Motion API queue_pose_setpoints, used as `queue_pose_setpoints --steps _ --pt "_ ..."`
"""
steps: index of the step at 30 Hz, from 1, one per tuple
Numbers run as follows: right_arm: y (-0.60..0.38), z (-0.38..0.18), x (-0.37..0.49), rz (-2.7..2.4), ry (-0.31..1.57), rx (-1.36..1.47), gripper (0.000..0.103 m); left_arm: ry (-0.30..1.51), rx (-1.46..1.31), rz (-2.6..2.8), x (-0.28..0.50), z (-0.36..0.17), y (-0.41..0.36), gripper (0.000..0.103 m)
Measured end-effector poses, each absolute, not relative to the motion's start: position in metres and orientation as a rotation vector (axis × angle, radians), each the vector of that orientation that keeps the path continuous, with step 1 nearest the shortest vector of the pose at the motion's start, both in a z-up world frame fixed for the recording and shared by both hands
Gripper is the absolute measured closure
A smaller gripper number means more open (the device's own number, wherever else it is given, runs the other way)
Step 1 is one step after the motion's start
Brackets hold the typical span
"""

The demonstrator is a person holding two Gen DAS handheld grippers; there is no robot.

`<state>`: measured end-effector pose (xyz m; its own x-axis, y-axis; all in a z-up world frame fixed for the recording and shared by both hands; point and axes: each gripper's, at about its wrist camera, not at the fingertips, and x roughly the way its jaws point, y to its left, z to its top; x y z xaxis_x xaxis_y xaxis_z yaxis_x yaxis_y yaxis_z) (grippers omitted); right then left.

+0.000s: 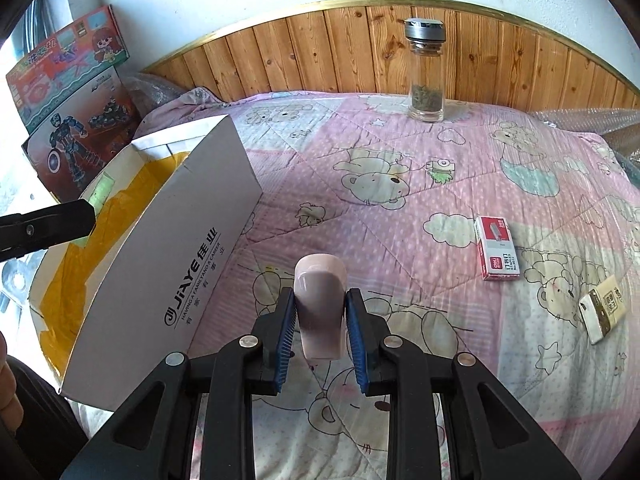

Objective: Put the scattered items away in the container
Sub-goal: 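Carry the stapler and tape with both grippers toward the box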

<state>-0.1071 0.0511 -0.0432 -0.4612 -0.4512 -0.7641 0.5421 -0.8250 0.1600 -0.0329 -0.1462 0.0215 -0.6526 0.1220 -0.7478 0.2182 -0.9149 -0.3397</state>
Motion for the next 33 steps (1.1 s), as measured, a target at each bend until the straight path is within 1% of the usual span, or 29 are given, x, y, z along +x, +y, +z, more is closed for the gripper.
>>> queue_pose_setpoints --steps 6,23,33 --pt "0.039 -0.03 -0.086 -2.274 0.197 1.06 0.076 0.686 1.249 -2.738 -0.017 0.025 -0.161 0.054" --pt "0.03 0.001 -0.059 -2.27 0.173 0.976 0.076 0.784 1.201 -2.7 0.011 0.027 -0.203 0.054" --pt "0.012 0.014 -0.036 -2.242 0.185 0.92 0.076 0.812 1.162 -2.7 0.026 0.033 -0.219 0.054"
